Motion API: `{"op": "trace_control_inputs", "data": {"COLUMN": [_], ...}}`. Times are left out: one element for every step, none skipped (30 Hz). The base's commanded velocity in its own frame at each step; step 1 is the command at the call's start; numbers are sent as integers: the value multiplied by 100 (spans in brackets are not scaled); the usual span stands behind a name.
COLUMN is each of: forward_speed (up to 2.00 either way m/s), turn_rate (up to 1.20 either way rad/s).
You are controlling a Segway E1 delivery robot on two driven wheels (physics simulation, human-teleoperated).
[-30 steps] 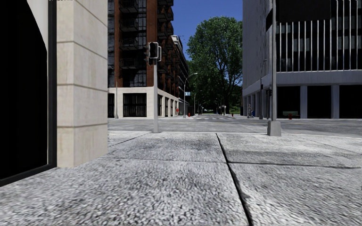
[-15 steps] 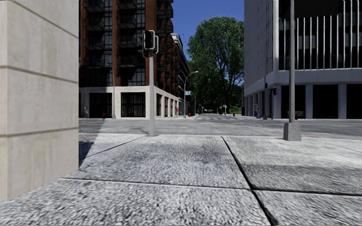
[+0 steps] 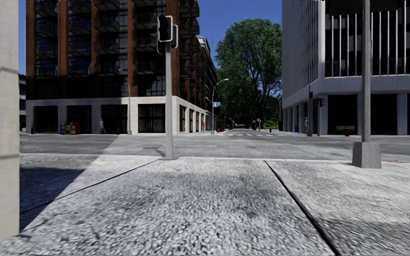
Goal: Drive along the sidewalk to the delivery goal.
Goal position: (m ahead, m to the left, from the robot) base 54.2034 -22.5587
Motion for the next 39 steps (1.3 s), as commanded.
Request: {"op": "trace_control_inputs", "data": {"forward_speed": [200, 200, 200, 200, 200, 200, 200, 200, 200, 200, 200, 200, 200, 200, 200, 200, 200, 200, 200, 200, 200, 200, 200, 200, 200, 200, 200, 200, 200, 200, 200, 200, 200, 200, 200, 200, 200, 200, 200], "turn_rate": [62, 62, 61, 62, 66, 66, 67, 79, 79, 89, 95, 93, 93, 87, 83, 83, 81, 81, 81, 81, 81, 81, 81, 81, 81, 81, 81, 81, 81, 81, 81, 81, 81, 81, 81, 81, 81, 81, 76]}}
